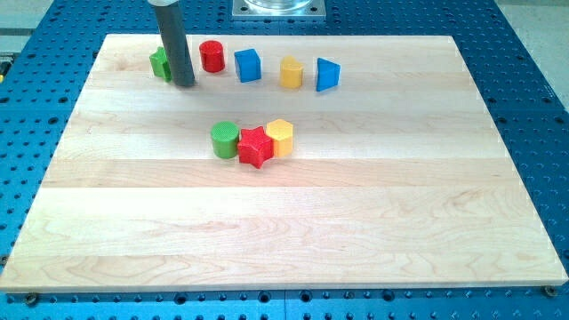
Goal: Form a triangle with green circle red star and hexagon
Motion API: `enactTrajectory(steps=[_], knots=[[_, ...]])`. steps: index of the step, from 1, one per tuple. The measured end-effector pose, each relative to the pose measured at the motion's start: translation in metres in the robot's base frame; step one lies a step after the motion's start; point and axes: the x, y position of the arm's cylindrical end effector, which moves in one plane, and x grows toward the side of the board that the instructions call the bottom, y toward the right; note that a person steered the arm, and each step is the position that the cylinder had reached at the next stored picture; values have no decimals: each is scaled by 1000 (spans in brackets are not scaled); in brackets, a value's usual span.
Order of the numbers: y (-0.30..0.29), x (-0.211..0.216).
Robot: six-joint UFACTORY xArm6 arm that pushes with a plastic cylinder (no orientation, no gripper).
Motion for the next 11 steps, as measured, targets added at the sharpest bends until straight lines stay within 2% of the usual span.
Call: enactTrajectory(steps=[1,3,4,5,6,7,8,9,10,11], knots=[[-29,16],[-9,-23],[-9,31],[-12,117],[63,149],[183,151],[230,151],[237,145],[316,115],[329,74]])
